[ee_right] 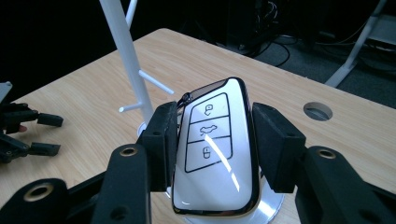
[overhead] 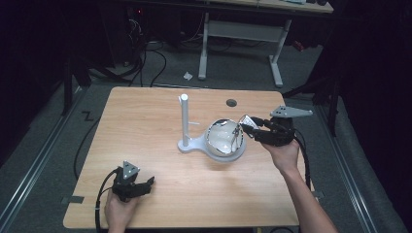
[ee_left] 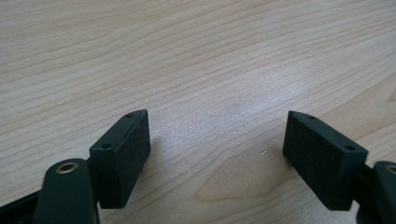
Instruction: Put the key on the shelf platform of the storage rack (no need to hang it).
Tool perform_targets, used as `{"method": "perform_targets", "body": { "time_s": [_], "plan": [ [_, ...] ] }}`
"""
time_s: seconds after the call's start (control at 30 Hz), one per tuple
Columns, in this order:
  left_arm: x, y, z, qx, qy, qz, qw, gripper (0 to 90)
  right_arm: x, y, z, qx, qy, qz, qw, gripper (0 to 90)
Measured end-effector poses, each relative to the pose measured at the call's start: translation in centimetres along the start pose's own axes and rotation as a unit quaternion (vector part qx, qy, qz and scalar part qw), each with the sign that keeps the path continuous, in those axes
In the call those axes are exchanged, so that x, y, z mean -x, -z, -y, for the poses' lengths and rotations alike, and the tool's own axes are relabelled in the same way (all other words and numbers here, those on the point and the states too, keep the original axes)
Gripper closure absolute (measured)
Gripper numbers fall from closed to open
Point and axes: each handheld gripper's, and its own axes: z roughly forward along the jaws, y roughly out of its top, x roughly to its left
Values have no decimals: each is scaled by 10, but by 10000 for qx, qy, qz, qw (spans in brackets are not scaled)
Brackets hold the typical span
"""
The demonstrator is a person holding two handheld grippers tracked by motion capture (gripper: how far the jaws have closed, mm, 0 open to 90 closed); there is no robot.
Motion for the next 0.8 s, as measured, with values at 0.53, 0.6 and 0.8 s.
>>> {"method": "perform_targets", "body": {
  "time_s": [0.53, 0.6, 0.8],
  "plan": [
    [0, 0, 0, 0, 4, 1, 10000, 236, 10, -33, 5, -173, -195, 33, 9997, 530],
    [0, 0, 0, -2, 5, -1, 10000, 236, 9, -35, 7, -196, -194, 30, 9996, 529],
    [0, 1, 0, -9, -8, -4, 10000, 235, 6, -45, 9, -348, -124, 56, 9993, 528]
  ]
}}
